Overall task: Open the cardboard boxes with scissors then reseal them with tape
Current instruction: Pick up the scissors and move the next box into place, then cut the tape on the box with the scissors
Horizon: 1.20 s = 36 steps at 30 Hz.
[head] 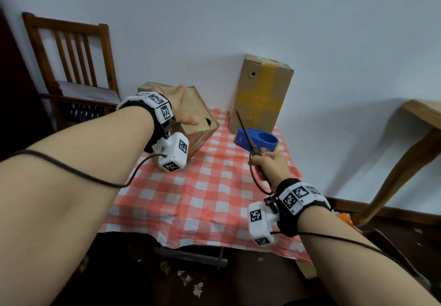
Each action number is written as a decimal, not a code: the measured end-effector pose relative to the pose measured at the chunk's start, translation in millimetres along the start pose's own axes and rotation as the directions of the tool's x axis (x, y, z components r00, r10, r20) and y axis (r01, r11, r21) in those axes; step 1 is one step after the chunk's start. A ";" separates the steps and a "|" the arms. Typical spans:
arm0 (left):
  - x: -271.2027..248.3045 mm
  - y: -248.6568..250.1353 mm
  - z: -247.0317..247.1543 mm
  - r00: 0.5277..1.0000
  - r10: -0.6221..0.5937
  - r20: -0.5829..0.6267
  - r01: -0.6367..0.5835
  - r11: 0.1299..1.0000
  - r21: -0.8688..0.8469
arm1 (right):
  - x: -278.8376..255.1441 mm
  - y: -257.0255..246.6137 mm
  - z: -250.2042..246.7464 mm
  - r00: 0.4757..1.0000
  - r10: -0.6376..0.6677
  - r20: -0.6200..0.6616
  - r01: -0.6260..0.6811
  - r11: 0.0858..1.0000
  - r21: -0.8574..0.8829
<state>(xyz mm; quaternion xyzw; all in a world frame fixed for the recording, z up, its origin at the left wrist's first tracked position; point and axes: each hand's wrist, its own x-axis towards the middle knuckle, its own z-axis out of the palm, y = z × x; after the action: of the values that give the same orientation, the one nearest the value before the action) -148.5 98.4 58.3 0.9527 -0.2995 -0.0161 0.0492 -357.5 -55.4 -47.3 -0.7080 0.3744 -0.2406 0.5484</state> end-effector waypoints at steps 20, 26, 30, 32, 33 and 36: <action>-10.8 2.6 6.7 0.988 0.124 0.089 -0.116 0.990 -0.083 | 20.5 -14.6 37.6 0.981 -0.189 0.044 0.184 0.841 -0.508; -17.2 13.7 4.3 0.986 0.128 0.107 -0.121 0.990 -0.071 | -5.8 -57.5 46.8 0.951 -0.272 0.149 0.279 0.960 -0.028; -18.1 11.6 6.5 0.987 0.128 0.099 -0.120 0.989 -0.080 | 0.3 -52.5 58.0 0.951 -0.266 0.154 0.288 0.948 -0.137; -17.4 10.7 7.7 0.987 0.132 0.093 -0.125 0.989 -0.078 | 5.8 -51.4 64.2 0.955 -0.256 0.149 0.277 0.950 -0.145; -17.4 11.2 8.0 0.987 0.134 0.093 -0.127 0.989 -0.075 | 10.0 -51.0 67.8 0.959 -0.241 0.149 0.265 0.950 -0.166; -17.1 14.3 8.9 0.983 0.152 0.100 -0.147 0.987 -0.060 | 12.8 -52.3 76.3 0.967 -0.114 0.227 0.195 0.907 -0.374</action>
<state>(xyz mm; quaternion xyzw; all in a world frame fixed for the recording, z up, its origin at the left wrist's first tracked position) -171.2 95.7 50.9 0.9237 -0.3719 -0.0700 0.0594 -278.5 -13.9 -19.7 -0.8517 0.3005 -0.1311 0.4088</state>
